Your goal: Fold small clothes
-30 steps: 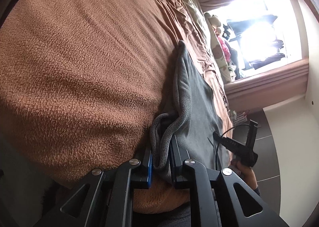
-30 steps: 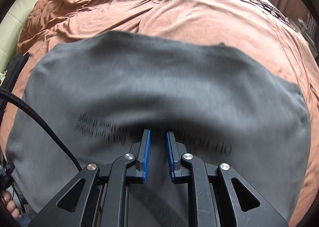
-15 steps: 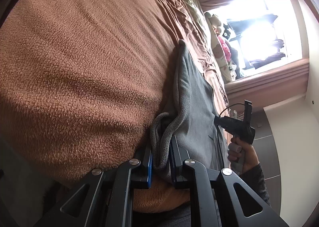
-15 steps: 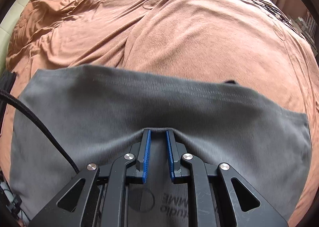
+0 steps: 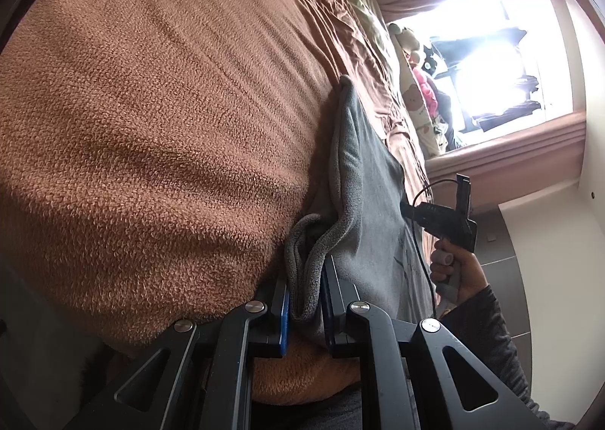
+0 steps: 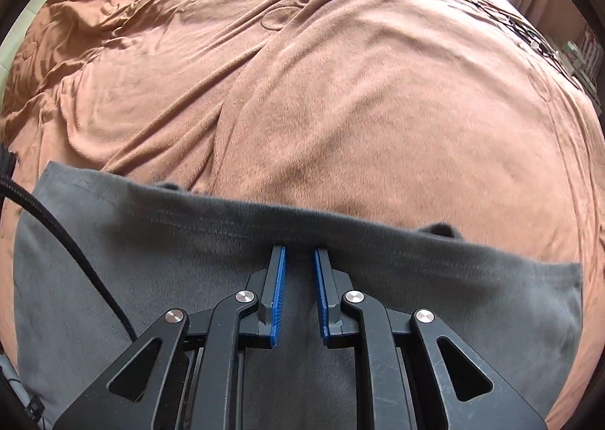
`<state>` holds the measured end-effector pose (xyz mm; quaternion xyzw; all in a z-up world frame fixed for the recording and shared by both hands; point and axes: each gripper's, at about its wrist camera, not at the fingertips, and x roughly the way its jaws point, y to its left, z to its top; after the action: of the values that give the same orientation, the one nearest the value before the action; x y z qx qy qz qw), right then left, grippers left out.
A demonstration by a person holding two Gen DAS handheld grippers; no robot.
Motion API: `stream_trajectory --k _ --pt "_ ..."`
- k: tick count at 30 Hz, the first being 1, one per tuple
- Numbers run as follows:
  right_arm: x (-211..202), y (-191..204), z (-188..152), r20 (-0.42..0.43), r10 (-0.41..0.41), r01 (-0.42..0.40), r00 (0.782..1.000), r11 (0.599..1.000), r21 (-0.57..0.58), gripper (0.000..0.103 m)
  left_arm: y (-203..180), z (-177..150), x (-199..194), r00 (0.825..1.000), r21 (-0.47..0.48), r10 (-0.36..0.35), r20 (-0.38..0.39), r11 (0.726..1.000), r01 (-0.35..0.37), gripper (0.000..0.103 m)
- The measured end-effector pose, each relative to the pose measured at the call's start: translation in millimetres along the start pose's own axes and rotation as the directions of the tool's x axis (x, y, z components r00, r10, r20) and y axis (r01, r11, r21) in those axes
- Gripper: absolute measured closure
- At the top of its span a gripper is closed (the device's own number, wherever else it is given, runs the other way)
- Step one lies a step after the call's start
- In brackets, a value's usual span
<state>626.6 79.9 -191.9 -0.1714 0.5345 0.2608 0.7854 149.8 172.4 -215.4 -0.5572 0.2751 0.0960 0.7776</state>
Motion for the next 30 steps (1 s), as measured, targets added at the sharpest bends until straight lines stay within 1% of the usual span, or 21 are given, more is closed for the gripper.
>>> stream_trajectory --k 3,5,11,16,18,23,28,30 --pt "-7.2 2.8 1.2 -0.007 -0.021 0.021 1.000 1.000 -0.004 0.093 0.4 0.4 -0.3 1.000 -0.007 -0.003 0.001 1.000 0.003 0.089" --pt "-17.3 5.3 -1.5 0.000 -0.034 0.034 0.999 0.999 -0.025 0.093 1.3 0.3 -1.1 1.000 -0.008 -0.012 0.003 1.000 0.012 0.092" --pt "-52.8 0.2 -22.2 -0.018 0.000 -0.002 1.000 0.996 -0.084 0.093 8.0 -1.0 -3.8 0.999 -0.021 -0.044 0.001 0.999 0.044 0.095" --pt "-91.1 -13.0 -45.2 -0.015 0.032 -0.033 0.999 0.993 -0.116 0.093 12.2 -2.1 -6.2 0.998 -0.034 -0.059 -0.002 0.998 0.059 0.095" --pt "-105.2 -20.1 -57.0 -0.011 0.049 -0.050 0.999 0.993 -0.111 0.093 12.5 -3.6 -7.4 0.998 -0.036 -0.059 0.000 0.998 0.059 0.095" --pt "-131.0 -22.0 -94.5 -0.020 0.086 -0.088 0.996 0.990 -0.112 0.093 11.8 -4.5 -7.6 0.998 -0.038 -0.065 0.003 0.997 0.066 0.095" --pt "-142.5 -20.5 -134.6 -0.040 0.143 -0.147 0.989 0.984 -0.104 0.093 13.5 -5.1 -8.7 0.997 -0.050 -0.080 -0.004 0.996 0.080 0.096" --pt "-144.5 -17.3 -150.2 -0.042 0.179 -0.182 0.983 0.979 -0.087 0.093 13.5 -5.7 -9.4 0.997 -0.053 -0.083 -0.007 0.995 0.083 0.096"
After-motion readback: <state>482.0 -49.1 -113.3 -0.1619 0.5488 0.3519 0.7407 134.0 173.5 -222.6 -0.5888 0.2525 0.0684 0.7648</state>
